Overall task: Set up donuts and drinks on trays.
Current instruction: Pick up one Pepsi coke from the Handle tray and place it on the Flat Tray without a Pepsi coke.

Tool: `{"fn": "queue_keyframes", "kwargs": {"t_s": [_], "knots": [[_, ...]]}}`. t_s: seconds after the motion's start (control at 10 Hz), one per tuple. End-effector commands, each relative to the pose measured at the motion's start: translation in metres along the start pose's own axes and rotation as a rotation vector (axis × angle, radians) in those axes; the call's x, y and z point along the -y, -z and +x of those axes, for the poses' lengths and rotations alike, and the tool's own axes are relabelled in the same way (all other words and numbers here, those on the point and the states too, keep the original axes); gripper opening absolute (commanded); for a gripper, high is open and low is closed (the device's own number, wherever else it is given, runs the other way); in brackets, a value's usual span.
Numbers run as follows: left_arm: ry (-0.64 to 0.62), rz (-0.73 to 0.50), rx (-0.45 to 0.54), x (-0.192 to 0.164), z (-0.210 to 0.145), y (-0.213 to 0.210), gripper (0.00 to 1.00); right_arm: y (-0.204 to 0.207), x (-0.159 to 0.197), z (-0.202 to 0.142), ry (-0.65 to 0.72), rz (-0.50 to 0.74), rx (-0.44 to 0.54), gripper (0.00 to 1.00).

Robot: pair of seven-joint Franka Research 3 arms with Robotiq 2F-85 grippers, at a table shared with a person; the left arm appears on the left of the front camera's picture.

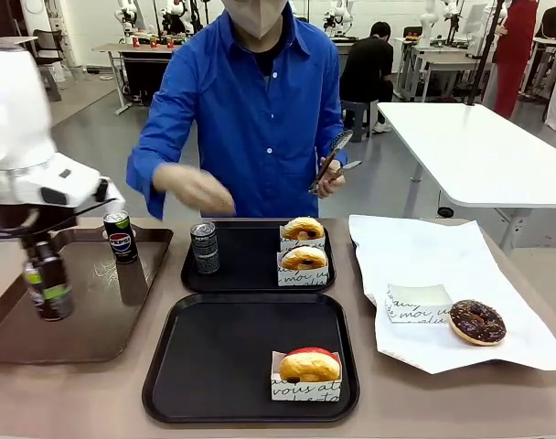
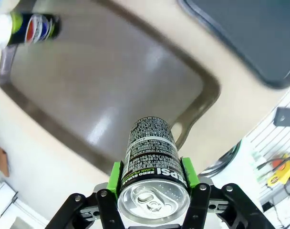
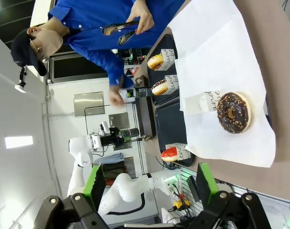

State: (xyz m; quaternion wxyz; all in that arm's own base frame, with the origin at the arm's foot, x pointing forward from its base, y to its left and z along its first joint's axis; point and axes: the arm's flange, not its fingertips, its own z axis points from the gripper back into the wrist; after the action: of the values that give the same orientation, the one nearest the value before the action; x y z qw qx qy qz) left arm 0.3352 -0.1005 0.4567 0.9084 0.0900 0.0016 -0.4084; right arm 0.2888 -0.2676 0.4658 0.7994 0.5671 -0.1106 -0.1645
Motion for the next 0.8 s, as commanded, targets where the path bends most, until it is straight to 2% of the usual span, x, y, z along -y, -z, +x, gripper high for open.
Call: {"fn": "queue_keyframes", "kwargs": {"t_s": [0.0,0.7], "knots": [[-0.018,0.05,0.026,0.0008,-0.0447,-0.0044,0.58,0.0007,-0.0004,-0.0005,-0.007,0.022,0.008,1.0],[-0.004,0.034,0.056,0.0,-0.0407,-0.0067,0.58,0.0007,-0.0004,-0.0005,-0.007,0.022,0.008,1.0]]}}
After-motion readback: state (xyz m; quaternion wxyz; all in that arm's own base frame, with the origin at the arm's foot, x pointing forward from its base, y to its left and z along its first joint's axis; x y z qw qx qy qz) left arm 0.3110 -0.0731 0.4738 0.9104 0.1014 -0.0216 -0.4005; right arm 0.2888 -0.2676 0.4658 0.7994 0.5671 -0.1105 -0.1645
